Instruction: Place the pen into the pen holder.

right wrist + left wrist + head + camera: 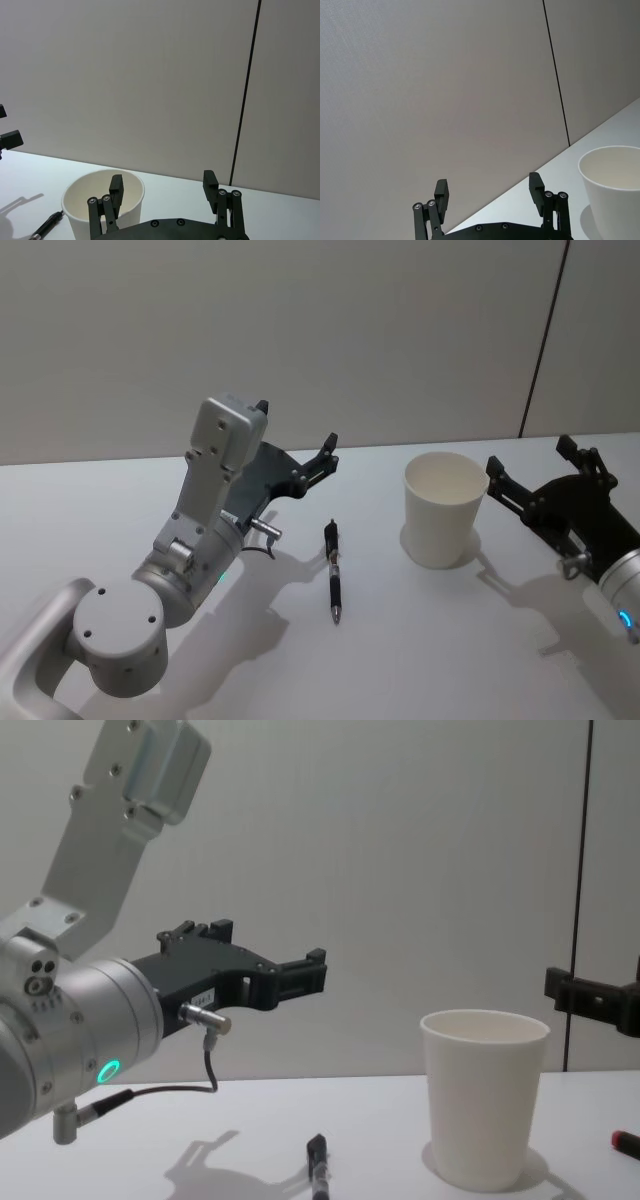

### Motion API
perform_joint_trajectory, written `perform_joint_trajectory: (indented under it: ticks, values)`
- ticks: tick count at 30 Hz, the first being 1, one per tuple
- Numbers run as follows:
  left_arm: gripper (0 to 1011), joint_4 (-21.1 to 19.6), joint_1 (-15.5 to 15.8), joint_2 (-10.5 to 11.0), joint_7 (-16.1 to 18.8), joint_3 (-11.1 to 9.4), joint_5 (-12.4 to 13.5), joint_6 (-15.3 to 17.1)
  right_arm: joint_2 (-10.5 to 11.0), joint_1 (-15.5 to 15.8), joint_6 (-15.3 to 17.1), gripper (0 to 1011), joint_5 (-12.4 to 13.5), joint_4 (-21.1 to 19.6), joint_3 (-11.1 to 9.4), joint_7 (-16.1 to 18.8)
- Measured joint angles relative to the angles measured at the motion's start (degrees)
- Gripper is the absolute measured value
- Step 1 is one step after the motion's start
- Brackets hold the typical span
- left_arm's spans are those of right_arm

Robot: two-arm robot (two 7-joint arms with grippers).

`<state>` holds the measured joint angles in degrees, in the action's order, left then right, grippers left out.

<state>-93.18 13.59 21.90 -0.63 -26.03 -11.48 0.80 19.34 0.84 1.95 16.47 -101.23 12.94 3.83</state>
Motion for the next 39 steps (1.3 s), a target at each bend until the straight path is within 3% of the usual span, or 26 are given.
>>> perform_joint_trajectory:
  ticks: [39]
  values:
    - [1001,0.0,0.0,0.0,0.0,0.0,0.0,0.0,0.0,0.0,0.0,1001,0.0,0.0,0.0,0.0]
